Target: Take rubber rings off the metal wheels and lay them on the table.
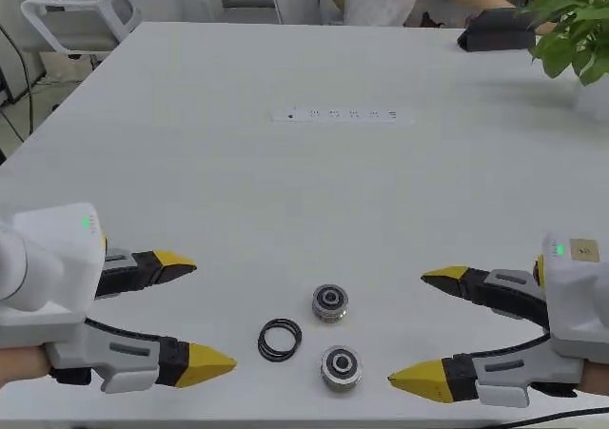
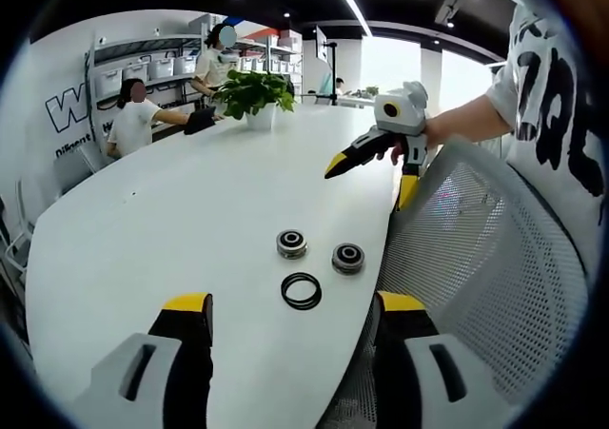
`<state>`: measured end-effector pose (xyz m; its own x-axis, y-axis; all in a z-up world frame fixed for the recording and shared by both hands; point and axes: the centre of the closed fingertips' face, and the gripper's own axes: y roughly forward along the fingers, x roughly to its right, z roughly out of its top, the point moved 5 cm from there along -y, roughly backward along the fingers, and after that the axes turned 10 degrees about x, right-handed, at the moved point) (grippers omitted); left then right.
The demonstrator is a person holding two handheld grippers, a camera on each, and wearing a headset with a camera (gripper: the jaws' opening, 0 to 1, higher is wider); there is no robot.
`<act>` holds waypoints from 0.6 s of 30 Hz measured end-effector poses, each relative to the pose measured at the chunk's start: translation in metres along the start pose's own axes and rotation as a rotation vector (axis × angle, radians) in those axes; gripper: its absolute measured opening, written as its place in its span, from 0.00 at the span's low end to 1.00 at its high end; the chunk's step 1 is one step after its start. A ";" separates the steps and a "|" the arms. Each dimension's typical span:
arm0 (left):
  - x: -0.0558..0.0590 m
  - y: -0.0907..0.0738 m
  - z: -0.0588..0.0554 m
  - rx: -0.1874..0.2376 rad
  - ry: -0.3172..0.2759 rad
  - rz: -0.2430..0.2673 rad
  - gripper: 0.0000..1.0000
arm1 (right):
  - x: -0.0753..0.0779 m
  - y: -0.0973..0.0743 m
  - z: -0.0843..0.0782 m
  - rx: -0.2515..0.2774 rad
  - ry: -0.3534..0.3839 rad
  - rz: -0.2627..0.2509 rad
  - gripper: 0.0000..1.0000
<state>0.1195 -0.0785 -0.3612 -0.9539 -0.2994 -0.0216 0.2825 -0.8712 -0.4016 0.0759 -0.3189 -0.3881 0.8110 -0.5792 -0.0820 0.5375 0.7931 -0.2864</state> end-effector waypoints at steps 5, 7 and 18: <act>0.000 -0.001 0.000 0.001 -0.001 0.002 0.66 | -0.001 -0.003 0.000 0.000 -0.004 -0.007 0.80; 0.000 -0.001 0.001 0.001 -0.001 0.003 0.66 | -0.002 -0.004 0.000 -0.001 -0.006 -0.008 0.81; 0.002 -0.004 -0.001 -0.004 -0.002 0.007 0.66 | -0.006 -0.008 -0.002 -0.009 -0.016 -0.018 0.82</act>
<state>0.1159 -0.0751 -0.3604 -0.9516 -0.3064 -0.0229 0.2891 -0.8675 -0.4048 0.0667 -0.3222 -0.3874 0.8052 -0.5899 -0.0614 0.5497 0.7811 -0.2961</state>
